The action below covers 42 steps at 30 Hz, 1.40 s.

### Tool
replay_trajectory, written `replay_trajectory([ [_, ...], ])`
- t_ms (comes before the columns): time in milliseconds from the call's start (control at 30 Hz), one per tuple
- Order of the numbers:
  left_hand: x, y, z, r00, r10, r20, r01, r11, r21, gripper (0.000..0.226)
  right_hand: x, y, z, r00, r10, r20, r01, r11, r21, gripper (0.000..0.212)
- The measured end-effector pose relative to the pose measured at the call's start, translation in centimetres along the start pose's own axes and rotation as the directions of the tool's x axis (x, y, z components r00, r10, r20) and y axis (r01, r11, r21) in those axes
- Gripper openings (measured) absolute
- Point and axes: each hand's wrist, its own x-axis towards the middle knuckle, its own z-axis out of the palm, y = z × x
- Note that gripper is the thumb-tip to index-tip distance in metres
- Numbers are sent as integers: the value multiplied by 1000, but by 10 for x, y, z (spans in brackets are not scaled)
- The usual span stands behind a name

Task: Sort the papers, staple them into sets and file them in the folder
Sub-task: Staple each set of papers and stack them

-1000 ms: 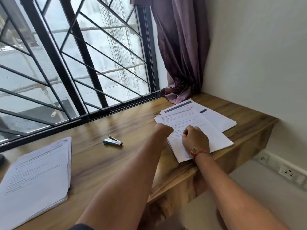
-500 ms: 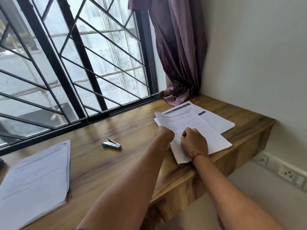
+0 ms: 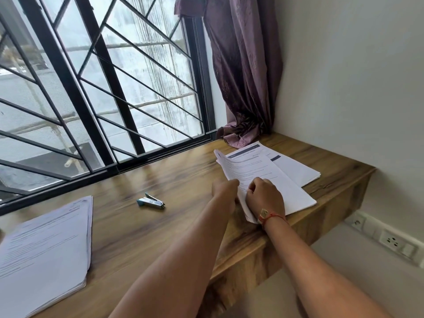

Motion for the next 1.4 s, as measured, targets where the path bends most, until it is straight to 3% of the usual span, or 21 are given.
replay_trajectory([
  [167, -2, -5, 7, 987, 144, 77, -147, 989, 34, 34, -2, -1, 0, 999, -20, -47, 22, 999, 43, 14],
  [400, -19, 1, -21, 983, 183, 27, -167, 940, -297, 28, -23, -19, -12, 926, -270, -264, 277, 961, -11, 16],
  [467, -26, 12, -49, 971, 240, 8, -218, 897, -386, 22, -32, -40, -14, 916, -203, -346, 227, 974, 29, 31],
  [533, -29, 23, -81, 952, 305, -28, -283, 843, -458, 20, -47, -71, -14, 914, 4, -405, 55, 990, 132, 63],
  [567, -30, 27, -99, 944, 324, -63, -313, 820, -480, 23, -55, -88, -15, 921, 126, -369, -46, 975, 219, 79],
  [633, -30, 36, -140, 927, 341, -154, -370, 773, -515, 27, -66, -124, -13, 940, 297, -165, -213, 893, 396, 100],
  [700, -33, 42, -180, 908, 347, -236, -420, 747, -516, 28, -68, -153, 6, 944, 311, 108, -311, 732, 606, 101],
  [800, -41, 49, -235, 869, 345, -355, -492, 686, -537, 29, -72, -206, 38, 895, 169, 413, -444, 257, 858, 73],
  [867, -41, 46, -268, 851, 347, -393, -518, 673, -528, 33, -76, -239, 57, 915, 75, 396, -403, 156, 902, 54],
  [967, -38, 38, -320, 848, 352, -397, -521, 694, -498, 39, -78, -280, 70, 950, -70, 303, -280, 232, 931, 49],
  [1067, -34, 34, -387, 858, 318, -404, -502, 685, -527, 36, -68, -296, 88, 938, -230, 261, -151, 406, 901, 39],
  [1233, -23, 18, -510, 942, 234, -243, -337, 681, -650, 35, -50, -301, 120, 840, -437, 321, -42, 538, 842, 37],
  [1400, -22, -10, -549, 978, 179, -107, -209, 830, -517, 37, -48, -296, 143, 749, -520, 411, -35, 589, 808, 42],
])
